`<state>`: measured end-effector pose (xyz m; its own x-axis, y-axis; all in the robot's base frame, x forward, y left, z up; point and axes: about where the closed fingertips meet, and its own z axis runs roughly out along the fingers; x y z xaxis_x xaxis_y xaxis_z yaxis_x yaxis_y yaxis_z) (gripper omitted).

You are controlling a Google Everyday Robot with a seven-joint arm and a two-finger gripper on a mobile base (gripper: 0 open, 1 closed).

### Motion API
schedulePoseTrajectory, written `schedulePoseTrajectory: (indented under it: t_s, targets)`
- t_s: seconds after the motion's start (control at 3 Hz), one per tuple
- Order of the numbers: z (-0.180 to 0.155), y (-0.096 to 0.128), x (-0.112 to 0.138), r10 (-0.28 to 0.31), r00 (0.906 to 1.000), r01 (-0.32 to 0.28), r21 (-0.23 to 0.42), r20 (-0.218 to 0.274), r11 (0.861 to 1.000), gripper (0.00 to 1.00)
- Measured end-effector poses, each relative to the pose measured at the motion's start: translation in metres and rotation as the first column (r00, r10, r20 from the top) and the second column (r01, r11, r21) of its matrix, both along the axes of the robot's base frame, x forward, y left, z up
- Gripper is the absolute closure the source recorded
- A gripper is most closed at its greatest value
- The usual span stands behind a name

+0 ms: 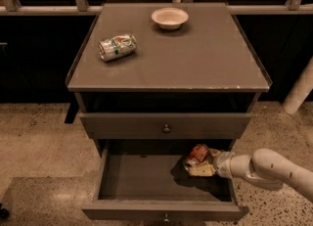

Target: Pick coke can from middle drawer and place on counter

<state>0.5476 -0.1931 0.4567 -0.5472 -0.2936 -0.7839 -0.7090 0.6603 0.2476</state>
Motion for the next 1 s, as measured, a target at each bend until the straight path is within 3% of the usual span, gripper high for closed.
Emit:
schedulePoseTrajectory:
  t_s: [0.33,0.67,1.0]
  targets:
    - [0.017,0.010,-0.022,0.005,0.9999,-0.005,0.018,-0.013,1.000,1.00]
    - [0.061,0.024,-0.062,0.026,0.9995,-0.026,0.048,0.016,0.999,1.00]
    - [0.123,0.038,-0.076,0.071,0.9935,-0.075,0.043,0.089,0.996,1.00]
